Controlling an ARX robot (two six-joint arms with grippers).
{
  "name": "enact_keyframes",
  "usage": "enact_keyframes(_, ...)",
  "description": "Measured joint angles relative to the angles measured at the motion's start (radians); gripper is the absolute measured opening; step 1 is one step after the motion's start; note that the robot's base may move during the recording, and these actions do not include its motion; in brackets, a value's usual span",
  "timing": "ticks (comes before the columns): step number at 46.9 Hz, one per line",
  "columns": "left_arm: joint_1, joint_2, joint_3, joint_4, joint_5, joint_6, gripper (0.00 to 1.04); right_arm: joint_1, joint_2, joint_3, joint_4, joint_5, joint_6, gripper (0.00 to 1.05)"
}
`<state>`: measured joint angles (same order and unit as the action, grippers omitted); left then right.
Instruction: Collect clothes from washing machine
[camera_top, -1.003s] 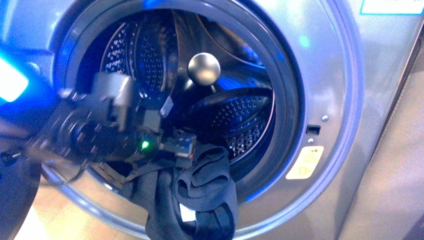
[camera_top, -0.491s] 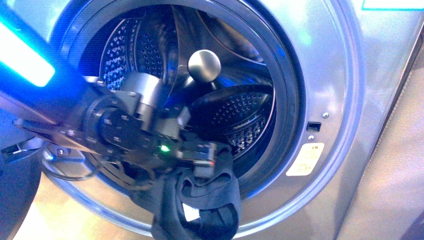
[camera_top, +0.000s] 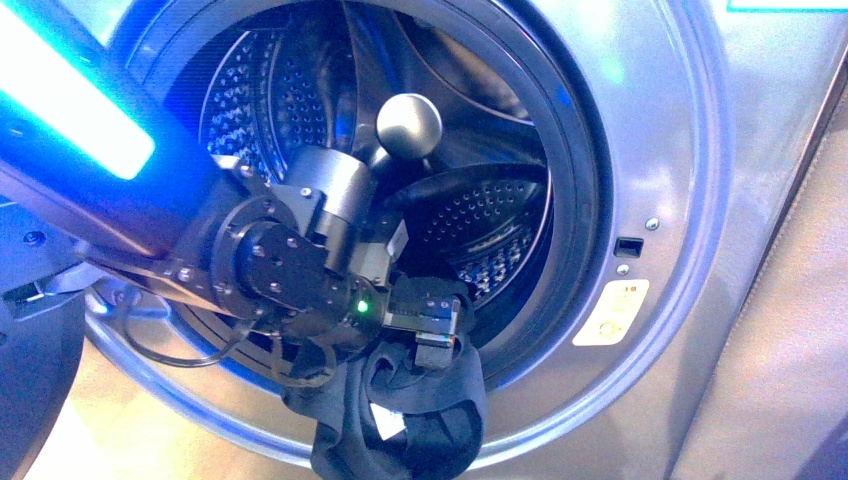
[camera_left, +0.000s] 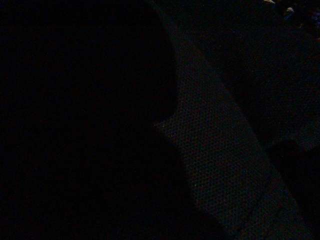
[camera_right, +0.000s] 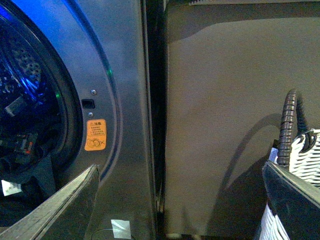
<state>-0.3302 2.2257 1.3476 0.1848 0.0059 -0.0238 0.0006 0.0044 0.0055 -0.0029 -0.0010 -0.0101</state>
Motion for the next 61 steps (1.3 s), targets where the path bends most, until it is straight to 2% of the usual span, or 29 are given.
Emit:
enact_keyframes(16,0.029,0.041,-0.020,0.056,0.012,0.056,0.98,0.000,0.000,0.000,0.000,0.000,0.000,0.97)
enact_keyframes(19,0.034,0.046,-0.021,0.063,0.005,0.073,0.86,0.000,0.000,0.000,0.000,0.000,0.000,0.97)
enact_keyframes(28,0.045,0.048,-0.026,0.076,-0.004,0.099,0.62,0.000,0.000,0.000,0.000,0.000,0.000,0.97)
enact_keyframes(42,0.061,0.021,-0.072,0.150,0.036,0.116,0.20,0.000,0.000,0.000,0.000,0.000,0.000,0.97)
enact_keyframes(47,0.069,-0.009,-0.109,0.188,0.066,0.143,0.15,0.000,0.000,0.000,0.000,0.000,0.000,0.97)
enact_keyframes(61,0.087,-0.172,-0.286,0.238,0.161,0.205,0.14,0.000,0.000,0.000,0.000,0.000,0.000,0.97)
